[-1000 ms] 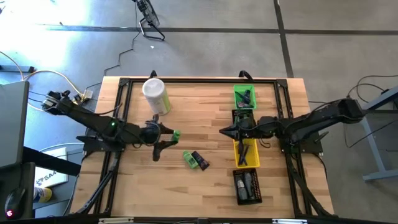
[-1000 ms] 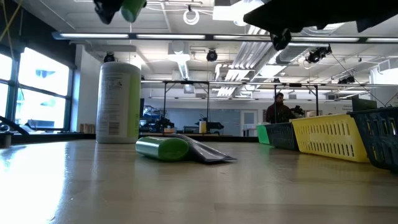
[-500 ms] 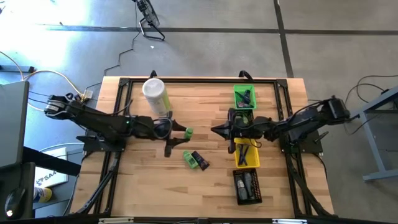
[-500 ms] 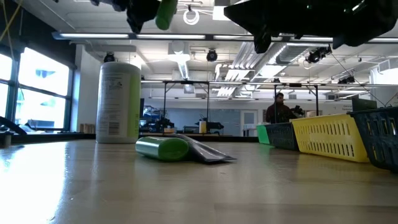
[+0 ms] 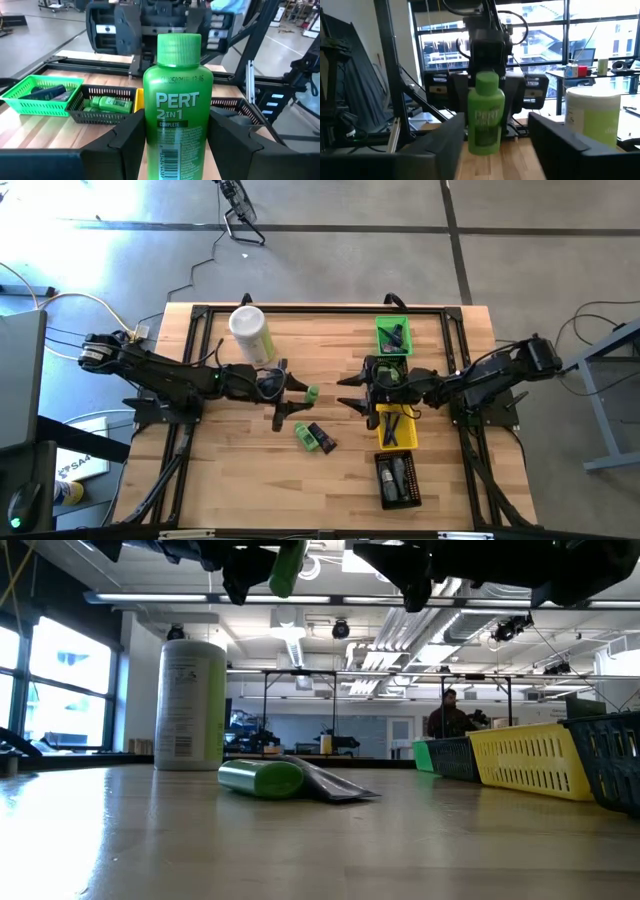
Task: Pick & Place Travel size toiletries
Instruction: Put the green shampoo into the top black basket, then put the blue shave cream into the green basket
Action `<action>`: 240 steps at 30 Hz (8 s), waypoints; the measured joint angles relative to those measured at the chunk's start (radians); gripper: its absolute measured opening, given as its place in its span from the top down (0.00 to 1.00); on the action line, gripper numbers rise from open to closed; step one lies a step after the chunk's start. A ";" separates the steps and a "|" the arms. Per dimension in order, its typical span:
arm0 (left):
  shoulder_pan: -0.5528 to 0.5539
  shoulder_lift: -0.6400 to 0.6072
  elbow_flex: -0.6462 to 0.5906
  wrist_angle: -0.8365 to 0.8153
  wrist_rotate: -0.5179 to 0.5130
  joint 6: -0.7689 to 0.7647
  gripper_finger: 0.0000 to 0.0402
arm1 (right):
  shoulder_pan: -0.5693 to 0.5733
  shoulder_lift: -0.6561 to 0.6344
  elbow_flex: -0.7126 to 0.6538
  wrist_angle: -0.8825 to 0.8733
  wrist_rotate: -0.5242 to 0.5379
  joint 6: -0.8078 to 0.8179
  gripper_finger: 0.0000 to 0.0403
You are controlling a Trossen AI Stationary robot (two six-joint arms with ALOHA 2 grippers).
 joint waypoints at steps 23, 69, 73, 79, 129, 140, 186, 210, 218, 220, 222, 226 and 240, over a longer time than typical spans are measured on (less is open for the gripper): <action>-0.001 0.000 0.000 -0.013 0.000 -0.004 0.53 | -0.008 0.297 0.309 -0.005 -0.029 0.000 0.11; -0.001 0.000 0.000 -0.015 0.000 0.000 0.53 | -0.014 0.297 0.340 -0.086 -0.056 -0.002 0.60; -0.001 0.000 0.000 -0.024 0.000 0.000 0.53 | -0.014 0.297 0.340 -0.088 -0.056 -0.003 0.60; 0.000 0.000 0.000 -0.028 -0.002 0.001 0.47 | -0.013 0.297 0.340 -0.088 -0.057 -0.004 0.58; 0.000 -0.176 0.000 -0.281 -0.136 0.053 0.35 | -0.079 -0.246 0.108 -1.619 0.579 0.838 0.58; 0.000 -0.175 0.000 -0.281 -0.136 0.052 0.35 | -0.125 -0.245 0.100 -1.625 0.475 0.809 0.45; -0.278 -0.411 -0.132 -0.381 -0.356 0.057 0.82 | 0.125 -0.105 0.117 -0.488 0.267 0.121 0.83; -0.461 -0.751 -0.506 -0.101 -0.360 0.181 0.98 | 0.190 0.317 0.679 -1.217 0.316 0.464 0.99; -0.460 -0.745 -0.509 -0.133 -0.359 0.179 0.98 | 0.154 0.375 0.710 -1.332 0.214 0.578 0.99; -0.460 -0.745 -0.508 -0.151 -0.359 0.181 0.98 | 0.138 0.396 0.710 -1.325 0.168 0.578 0.99; -0.460 -0.745 -0.509 -0.190 -0.359 0.183 0.98 | 0.126 0.415 0.710 -1.326 0.136 0.579 0.99; -0.460 -0.735 -0.538 -0.148 -0.339 0.188 0.98 | 0.110 0.449 0.710 -1.303 0.089 0.542 0.99; -0.460 -0.748 -0.618 -0.011 -0.342 0.238 0.98 | 0.077 0.524 0.710 -1.238 -0.027 0.450 0.75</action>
